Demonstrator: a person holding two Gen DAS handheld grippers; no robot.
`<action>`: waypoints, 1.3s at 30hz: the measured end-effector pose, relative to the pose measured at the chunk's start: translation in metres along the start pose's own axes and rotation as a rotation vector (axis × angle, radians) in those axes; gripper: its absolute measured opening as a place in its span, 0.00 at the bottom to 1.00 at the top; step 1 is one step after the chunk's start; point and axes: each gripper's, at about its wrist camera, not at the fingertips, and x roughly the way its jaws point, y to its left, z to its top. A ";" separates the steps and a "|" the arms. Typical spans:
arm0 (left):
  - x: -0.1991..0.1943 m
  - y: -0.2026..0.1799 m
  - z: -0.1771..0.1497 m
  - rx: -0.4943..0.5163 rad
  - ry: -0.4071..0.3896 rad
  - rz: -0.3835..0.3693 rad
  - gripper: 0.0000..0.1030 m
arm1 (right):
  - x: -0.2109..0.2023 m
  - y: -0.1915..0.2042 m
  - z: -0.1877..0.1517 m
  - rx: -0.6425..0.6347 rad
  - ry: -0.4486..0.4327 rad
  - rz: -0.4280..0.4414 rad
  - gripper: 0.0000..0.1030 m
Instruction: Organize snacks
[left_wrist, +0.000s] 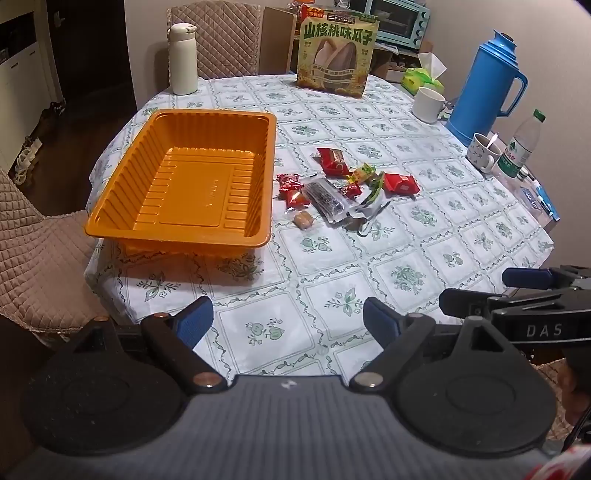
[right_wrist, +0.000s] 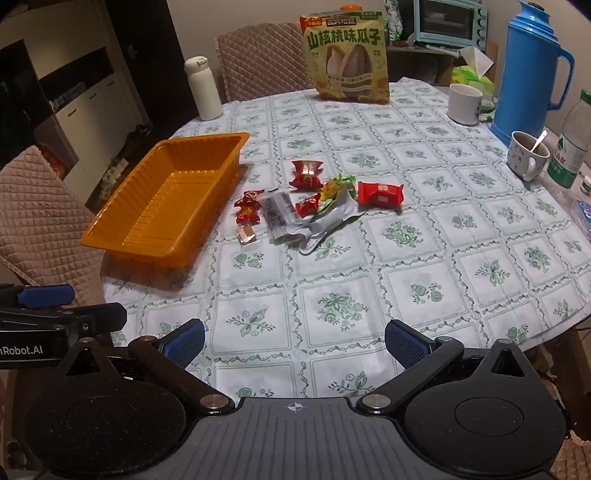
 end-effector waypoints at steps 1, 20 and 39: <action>0.001 0.001 0.000 0.000 0.000 0.000 0.85 | 0.002 0.001 0.001 -0.001 0.000 0.000 1.00; 0.000 0.000 0.001 -0.005 0.008 -0.003 0.85 | 0.005 -0.001 0.004 -0.006 0.012 -0.003 1.00; 0.010 -0.003 0.000 -0.001 0.011 0.001 0.85 | 0.009 -0.002 0.005 -0.005 0.014 -0.001 1.00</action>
